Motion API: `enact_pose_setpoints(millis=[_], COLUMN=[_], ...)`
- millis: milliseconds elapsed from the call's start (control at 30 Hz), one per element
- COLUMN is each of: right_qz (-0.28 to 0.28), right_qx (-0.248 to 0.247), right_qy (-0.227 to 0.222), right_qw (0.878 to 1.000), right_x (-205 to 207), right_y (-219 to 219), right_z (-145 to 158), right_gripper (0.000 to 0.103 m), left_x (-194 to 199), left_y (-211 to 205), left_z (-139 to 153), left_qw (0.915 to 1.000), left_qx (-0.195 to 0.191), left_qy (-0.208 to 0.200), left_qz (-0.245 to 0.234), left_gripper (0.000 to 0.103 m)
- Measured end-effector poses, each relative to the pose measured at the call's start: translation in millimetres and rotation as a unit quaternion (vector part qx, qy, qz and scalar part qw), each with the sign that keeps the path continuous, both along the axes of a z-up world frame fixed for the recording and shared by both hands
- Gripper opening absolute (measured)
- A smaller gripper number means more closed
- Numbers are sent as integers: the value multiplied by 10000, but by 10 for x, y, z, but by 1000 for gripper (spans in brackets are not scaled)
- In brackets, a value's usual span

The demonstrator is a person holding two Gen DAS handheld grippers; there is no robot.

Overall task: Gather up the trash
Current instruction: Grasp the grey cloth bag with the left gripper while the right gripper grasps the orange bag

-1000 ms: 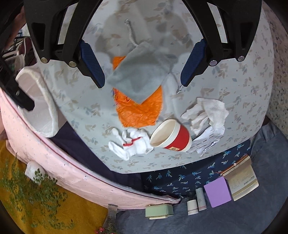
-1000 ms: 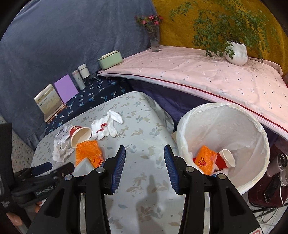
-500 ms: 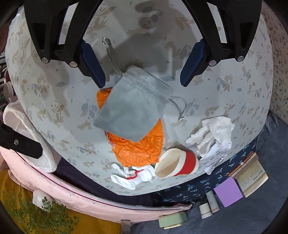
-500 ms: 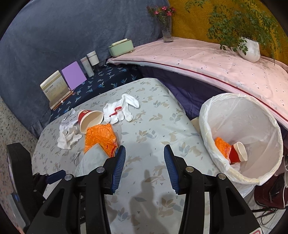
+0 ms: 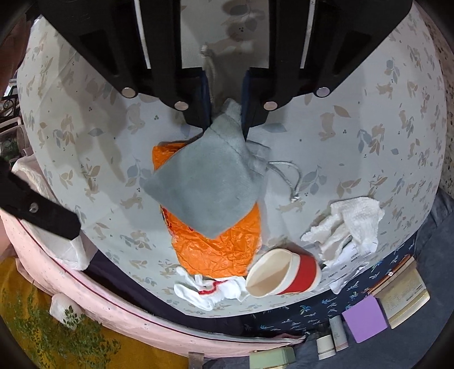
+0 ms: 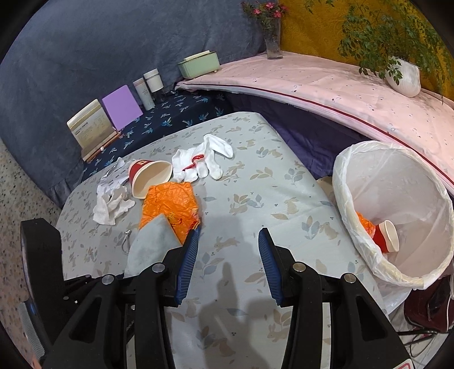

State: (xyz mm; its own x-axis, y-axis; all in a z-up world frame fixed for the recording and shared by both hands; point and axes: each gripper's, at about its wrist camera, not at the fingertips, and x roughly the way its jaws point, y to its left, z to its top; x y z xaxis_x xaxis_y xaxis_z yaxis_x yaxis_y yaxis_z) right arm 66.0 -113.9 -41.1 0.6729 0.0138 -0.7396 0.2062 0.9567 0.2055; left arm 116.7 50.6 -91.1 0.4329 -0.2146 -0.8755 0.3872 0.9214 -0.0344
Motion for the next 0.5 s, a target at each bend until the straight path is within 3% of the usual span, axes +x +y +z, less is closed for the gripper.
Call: enact_pose_setpoints(millis=[300,500], right_qz=[320,477], right_qx=[27,170], right_qy=[122,260], right_qw=[9994,9984], right_x=[134,257], right_y=[262,438], right_z=[-73,-185], right_gripper=[43,43], left_x=[52,158], left_y=[400,661], left_z=[355,469], left_qw=[9976,9951], left_qx=[-485,-471], left_qy=[-159,-281], left_qz=[462,823], left_gripper=[15,15])
